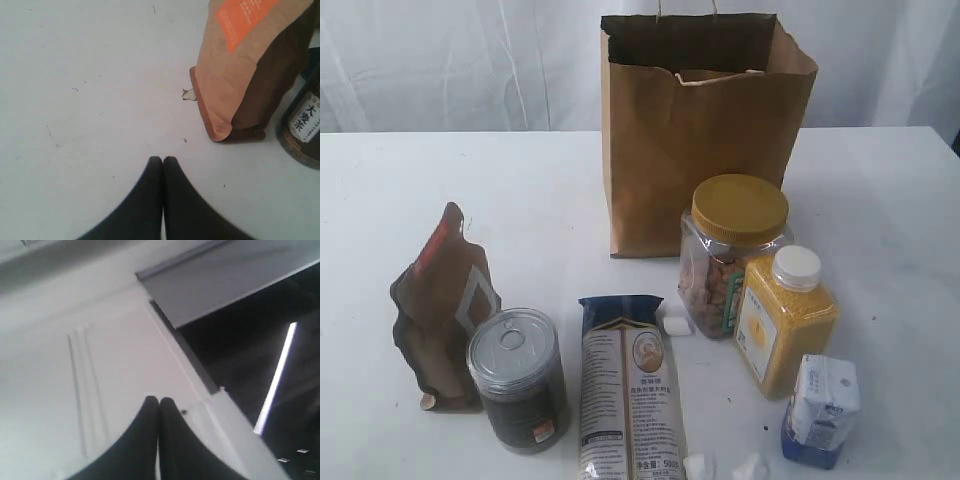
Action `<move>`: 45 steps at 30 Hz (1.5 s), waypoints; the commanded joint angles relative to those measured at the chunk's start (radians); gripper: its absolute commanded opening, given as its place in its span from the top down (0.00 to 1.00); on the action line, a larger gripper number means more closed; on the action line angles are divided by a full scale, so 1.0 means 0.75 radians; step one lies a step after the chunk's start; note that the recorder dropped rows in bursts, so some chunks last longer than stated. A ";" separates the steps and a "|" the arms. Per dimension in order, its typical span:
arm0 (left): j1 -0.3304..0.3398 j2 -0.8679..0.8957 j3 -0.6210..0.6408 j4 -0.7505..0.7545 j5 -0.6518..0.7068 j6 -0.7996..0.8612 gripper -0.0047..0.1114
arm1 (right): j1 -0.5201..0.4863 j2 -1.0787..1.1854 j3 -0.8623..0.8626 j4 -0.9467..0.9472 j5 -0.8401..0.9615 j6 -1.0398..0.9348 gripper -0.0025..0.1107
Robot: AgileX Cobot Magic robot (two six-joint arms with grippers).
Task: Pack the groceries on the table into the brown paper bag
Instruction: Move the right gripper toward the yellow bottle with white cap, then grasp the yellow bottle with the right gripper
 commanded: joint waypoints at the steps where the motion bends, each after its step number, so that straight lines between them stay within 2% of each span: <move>1: -0.009 -0.005 0.009 -0.009 0.010 -0.003 0.96 | -0.006 0.447 -0.129 -0.009 0.480 -0.919 0.98; 2: -0.009 -0.005 0.009 -0.009 0.010 -0.003 0.96 | -0.006 0.544 -0.129 -0.009 0.581 -1.116 0.98; 3: -0.009 -0.005 0.009 -0.009 0.010 -0.003 0.96 | -0.011 0.750 -0.129 0.020 0.761 -1.448 0.98; 4: -0.009 -0.005 0.009 -0.009 0.010 -0.003 0.96 | -0.014 0.882 -0.129 0.051 0.822 -1.548 0.98; 6: -0.009 -0.005 0.009 -0.009 0.010 -0.003 0.96 | -0.024 1.246 -0.195 0.171 1.014 -1.540 0.98; 8: -0.009 -0.005 0.009 -0.009 0.010 -0.003 0.96 | -0.024 1.396 -0.327 0.236 1.371 -1.391 0.98; 11: -0.009 -0.005 0.009 -0.009 0.010 -0.003 0.96 | -0.024 1.485 -0.499 0.227 1.956 -1.376 0.98; 13: -0.009 -0.005 0.009 -0.009 0.010 -0.003 0.96 | -0.024 1.481 -0.574 0.280 2.192 -1.376 0.98; 15: -0.009 -0.005 0.009 -0.009 0.010 -0.003 0.96 | -0.024 1.456 -0.618 0.378 2.324 -1.376 0.98; 20: -0.009 -0.005 0.009 -0.009 0.010 -0.003 0.96 | -0.002 1.365 -0.633 0.608 2.429 -1.408 0.98; 23: -0.009 -0.005 0.009 -0.009 0.010 -0.003 0.96 | 0.065 1.330 -0.630 0.619 2.510 -1.534 0.90; 27: -0.009 -0.005 0.009 -0.009 0.010 -0.003 0.96 | 0.187 1.328 -0.628 0.603 2.504 -1.562 0.67; 31: -0.009 -0.005 0.009 -0.009 0.010 -0.003 0.96 | 0.268 1.328 -0.628 0.542 2.400 -1.562 0.43; 34: -0.009 -0.005 0.009 -0.009 0.010 -0.003 0.96 | 0.298 1.329 -0.628 0.456 2.277 -1.562 0.32; 36: -0.009 -0.005 0.009 -0.009 0.010 -0.003 0.96 | 0.312 1.333 -0.628 0.447 2.219 -1.562 0.28; 40: -0.009 -0.005 0.009 -0.009 0.010 -0.003 0.96 | 0.356 1.370 -0.628 0.444 2.212 -1.557 0.28; 45: -0.009 -0.005 0.009 -0.009 0.010 -0.003 0.96 | 0.407 1.482 -0.628 0.441 2.035 -1.510 0.28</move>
